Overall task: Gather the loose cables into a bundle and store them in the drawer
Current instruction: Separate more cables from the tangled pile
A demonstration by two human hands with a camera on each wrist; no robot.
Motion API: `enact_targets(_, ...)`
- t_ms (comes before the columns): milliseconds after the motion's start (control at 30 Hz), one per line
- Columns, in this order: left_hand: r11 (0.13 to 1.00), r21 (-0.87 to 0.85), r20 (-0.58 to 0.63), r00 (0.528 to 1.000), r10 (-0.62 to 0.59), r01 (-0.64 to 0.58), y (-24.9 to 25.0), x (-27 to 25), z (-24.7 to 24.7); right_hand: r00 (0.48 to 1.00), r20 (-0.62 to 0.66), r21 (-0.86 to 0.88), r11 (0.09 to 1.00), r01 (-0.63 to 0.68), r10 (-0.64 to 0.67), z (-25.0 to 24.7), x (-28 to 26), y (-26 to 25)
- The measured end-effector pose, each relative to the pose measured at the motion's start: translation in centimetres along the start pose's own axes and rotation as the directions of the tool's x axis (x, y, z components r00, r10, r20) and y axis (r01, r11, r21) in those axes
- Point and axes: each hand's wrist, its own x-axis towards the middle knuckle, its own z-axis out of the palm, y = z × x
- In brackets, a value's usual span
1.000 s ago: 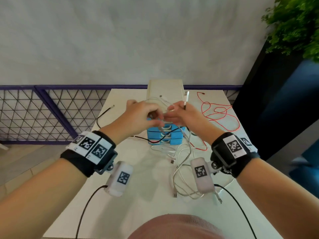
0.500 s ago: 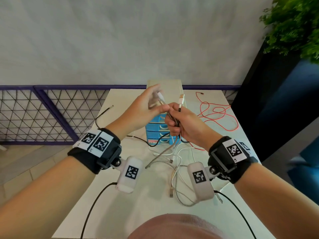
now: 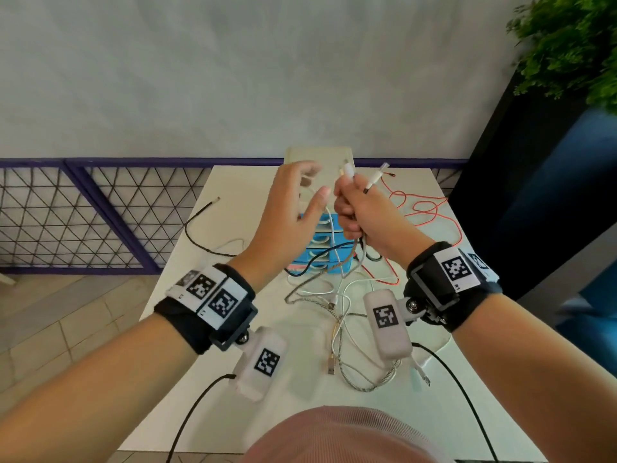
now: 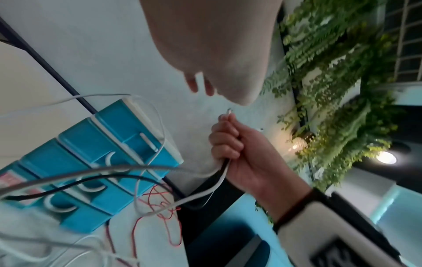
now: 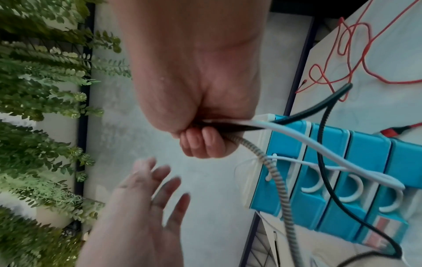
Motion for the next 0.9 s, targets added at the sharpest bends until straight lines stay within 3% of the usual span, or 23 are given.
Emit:
enact_targets(33, 0.998, 0.019, -0.003, 0.998, 0.061, -0.061, 0.3, -0.6, 0.2, 0.998, -0.051, -0.019, 0.999, 0.026, -0.027, -0.4, 0.2, -0.2)
enact_targets(100, 0.993, -0.034, 0.226, 0.967, 0.116, -0.111, 0.9, -2.0, 0.3, 0.99, -0.124, -0.057, 0.996, 0.067, -0.073, -1.2, 0.6, -0.5)
enact_targets(167, 0.971, 0.083, 0.565, 0.813, 0.141, -0.226, 0.5, -3.6, 0.9, 0.982, -0.171, -0.06, 0.996, 0.067, -0.076, -2.0, 0.9, -0.7)
enact_targets(200, 0.937, 0.151, 0.663, 0.736, 0.142, -0.316, -0.2, -4.5, 1.4, 0.98, -0.186, -0.055, 0.997, 0.06, -0.069, -2.2, 1.0, -0.8)
enact_targets(233, 0.91, 0.203, 0.681, 0.72, 0.134, -0.362, -1.0, -5.5, 2.0, 0.979, -0.196, -0.042, 0.998, 0.051, -0.058, -2.4, 1.0, -0.9)
enact_targets(267, 0.913, 0.232, 0.627, 0.769, 0.124, -0.336, -1.6, -6.2, 2.5, 0.978, -0.203, -0.021, 0.999, 0.044, -0.048, -2.6, 1.0, -1.0)
enact_targets(333, 0.954, 0.251, 0.361, 0.93, 0.066, -0.165, -2.9, -6.9, 3.1, 0.979, -0.203, 0.033, 0.999, 0.029, -0.022, -2.8, 0.7, -0.9)
enact_targets(400, 0.961, 0.275, 0.132, 0.991, 0.0, -0.037, -4.3, -6.5, 3.5, 0.986, -0.168, 0.074, 0.997, 0.01, 0.003, -2.8, 0.4, -0.7)
enact_targets(433, 0.969, 0.246, 0.113, 0.992, -0.058, 0.029, -5.0, -6.1, 3.4, 0.99, -0.139, 0.081, 0.997, -0.004, 0.015, -2.8, 0.3, -0.6)
enact_targets(467, 0.98, 0.167, 0.154, 0.979, -0.132, 0.106, -5.6, -5.6, 3.2, 0.994, -0.108, 0.072, 0.997, -0.015, 0.022, -2.8, 0.3, -0.6)
enact_targets(533, 0.963, 0.001, 0.34, 0.906, -0.254, 0.269, -6.7, -4.7, 2.3, 0.999, -0.046, -0.007, 1.0, -0.017, 0.016, -3.0, 0.3, -0.6)
enact_targets(633, 0.913, 0.057, 0.435, 0.814, -0.386, 0.403, -8.7, -3.5, -0.1, 0.999, 0.003, -0.331, 0.943, 0.037, -0.038, -3.5, 0.3, -0.7)
enact_targets(733, 0.893, 0.282, 0.43, 0.786, -0.445, 0.351, -11.5, -2.8, -3.5, 0.996, 0.017, -0.756, 0.652, 0.068, -0.084, -4.3, 0.6, -0.7)
enact_targets(800, 0.858, 0.397, 0.423, 0.765, -0.486, 0.326, -13.1, -2.7, -5.6, 0.994, 0.023, -0.87, 0.488, 0.072, -0.104, -5.1, 0.7, -0.7)
enact_targets(900, 0.809, 0.493, 0.425, 0.722, -0.546, 0.321, -14.9, -2.6, -8.3, 0.991, 0.007, -0.937, 0.346, 0.053, -0.132, -6.6, 1.1, -0.5)
